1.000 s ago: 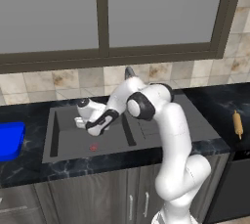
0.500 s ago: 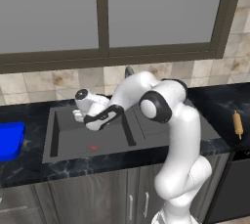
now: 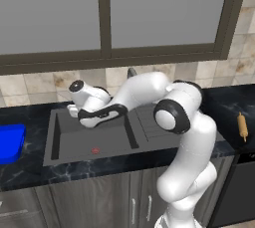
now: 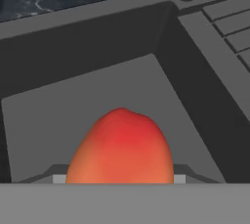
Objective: Pick up all produce items and place them in the sink. Turn on the sink faucet to wash them. Then turn the sink off and put them in the tray.
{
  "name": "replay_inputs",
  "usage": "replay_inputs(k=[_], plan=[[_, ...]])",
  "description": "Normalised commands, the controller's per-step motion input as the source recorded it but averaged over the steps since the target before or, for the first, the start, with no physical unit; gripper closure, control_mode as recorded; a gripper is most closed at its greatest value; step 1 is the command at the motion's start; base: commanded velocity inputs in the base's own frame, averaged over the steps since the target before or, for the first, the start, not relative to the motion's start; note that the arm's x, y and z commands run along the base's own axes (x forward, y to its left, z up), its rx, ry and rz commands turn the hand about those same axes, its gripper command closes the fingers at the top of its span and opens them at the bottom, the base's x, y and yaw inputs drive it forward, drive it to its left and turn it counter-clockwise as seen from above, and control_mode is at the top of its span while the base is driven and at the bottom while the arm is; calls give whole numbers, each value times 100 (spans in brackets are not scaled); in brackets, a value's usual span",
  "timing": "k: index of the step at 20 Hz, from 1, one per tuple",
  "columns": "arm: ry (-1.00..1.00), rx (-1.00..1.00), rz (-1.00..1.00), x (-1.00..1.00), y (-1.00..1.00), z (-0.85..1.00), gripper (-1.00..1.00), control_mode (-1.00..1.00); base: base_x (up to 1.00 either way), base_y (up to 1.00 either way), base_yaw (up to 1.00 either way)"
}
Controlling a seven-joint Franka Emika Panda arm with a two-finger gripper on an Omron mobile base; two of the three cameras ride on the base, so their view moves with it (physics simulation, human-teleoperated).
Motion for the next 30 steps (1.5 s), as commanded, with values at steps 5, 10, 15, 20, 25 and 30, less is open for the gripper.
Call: replay_inputs(k=[5, 10, 15, 20, 25, 30], plan=[[0, -5, 16, -38, 35, 34, 100, -100, 0, 0, 0], [0, -4, 21, -44, 31, 16, 100, -100, 0, 0, 0], [2, 2, 5, -7, 6, 2, 100, -100, 0, 0, 0], [4, 0, 11, -4, 7, 16, 100, -100, 0, 0, 0], [0, 0, 25, -2, 24, 11, 100, -100, 0, 0, 0], [0, 0, 29, 0, 35, 0, 100, -100, 0, 0, 0]])
